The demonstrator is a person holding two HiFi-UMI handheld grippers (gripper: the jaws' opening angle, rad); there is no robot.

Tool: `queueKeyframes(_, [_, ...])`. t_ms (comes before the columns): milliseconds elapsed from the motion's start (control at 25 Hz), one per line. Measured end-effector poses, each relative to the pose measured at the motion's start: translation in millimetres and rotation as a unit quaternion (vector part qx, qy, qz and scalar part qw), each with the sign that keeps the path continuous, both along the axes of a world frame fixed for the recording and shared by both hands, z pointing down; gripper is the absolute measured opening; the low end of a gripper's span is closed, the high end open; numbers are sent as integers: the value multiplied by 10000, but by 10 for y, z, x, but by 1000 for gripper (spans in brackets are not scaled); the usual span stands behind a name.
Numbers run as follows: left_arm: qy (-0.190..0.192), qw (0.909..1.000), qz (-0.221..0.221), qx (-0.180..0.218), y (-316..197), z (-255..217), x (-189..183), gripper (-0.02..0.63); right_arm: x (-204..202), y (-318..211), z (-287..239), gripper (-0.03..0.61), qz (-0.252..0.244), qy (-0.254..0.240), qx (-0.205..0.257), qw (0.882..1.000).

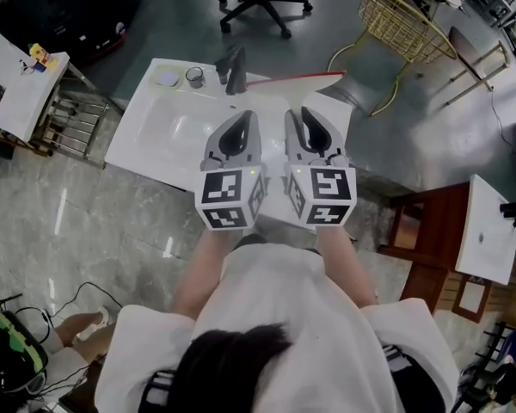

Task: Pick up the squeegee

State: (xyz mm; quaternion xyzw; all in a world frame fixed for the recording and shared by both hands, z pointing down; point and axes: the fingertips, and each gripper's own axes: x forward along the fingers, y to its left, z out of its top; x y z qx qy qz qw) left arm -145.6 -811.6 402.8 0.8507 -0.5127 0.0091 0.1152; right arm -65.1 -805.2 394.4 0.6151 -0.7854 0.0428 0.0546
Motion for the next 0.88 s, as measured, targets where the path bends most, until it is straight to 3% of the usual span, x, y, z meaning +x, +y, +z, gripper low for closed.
queueKeyframes(880, [-168, 9998, 17, 113, 402, -77, 306, 23, 315, 442, 41, 98, 112, 208, -57, 9997])
